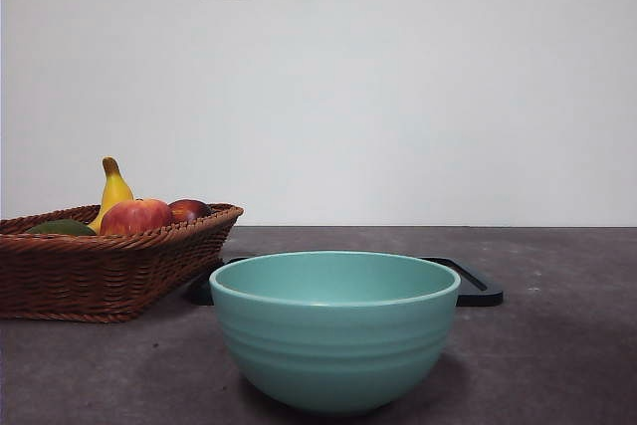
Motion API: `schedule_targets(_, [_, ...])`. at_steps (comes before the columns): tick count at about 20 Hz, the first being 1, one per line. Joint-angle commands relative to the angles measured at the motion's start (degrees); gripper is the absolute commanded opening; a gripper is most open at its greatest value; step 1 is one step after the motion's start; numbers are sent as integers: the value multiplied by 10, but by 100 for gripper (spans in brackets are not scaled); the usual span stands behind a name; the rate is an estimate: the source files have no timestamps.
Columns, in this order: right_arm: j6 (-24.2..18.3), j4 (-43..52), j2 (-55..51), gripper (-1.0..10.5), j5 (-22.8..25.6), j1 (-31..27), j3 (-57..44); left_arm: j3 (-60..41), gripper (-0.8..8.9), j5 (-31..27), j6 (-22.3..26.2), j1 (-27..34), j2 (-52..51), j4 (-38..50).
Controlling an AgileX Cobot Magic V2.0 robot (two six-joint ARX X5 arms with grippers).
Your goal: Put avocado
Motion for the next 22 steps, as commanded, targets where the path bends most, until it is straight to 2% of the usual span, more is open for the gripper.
schedule_targets(1, [14, -16, 8, 8, -1, 0, 38, 50, 10, 6, -13, 1, 19, -7])
schedule_targets(4, [14, -46, 32, 8, -2, 0, 82, 97, 10, 22, -11, 1, 54, -25])
schedule_targets(7, [8, -88, 69, 8, -12, 0, 136, 147, 10, 54, 12, 0, 100, -54])
schedule_targets(16, [-76, -261, 241, 8, -125, 2, 315, 286, 10, 171, 101, -1, 241, -179])
schedule_targets(22, [-126, -372, 341, 8, -175, 29, 422, 364, 10, 236, 152, -7, 312, -279])
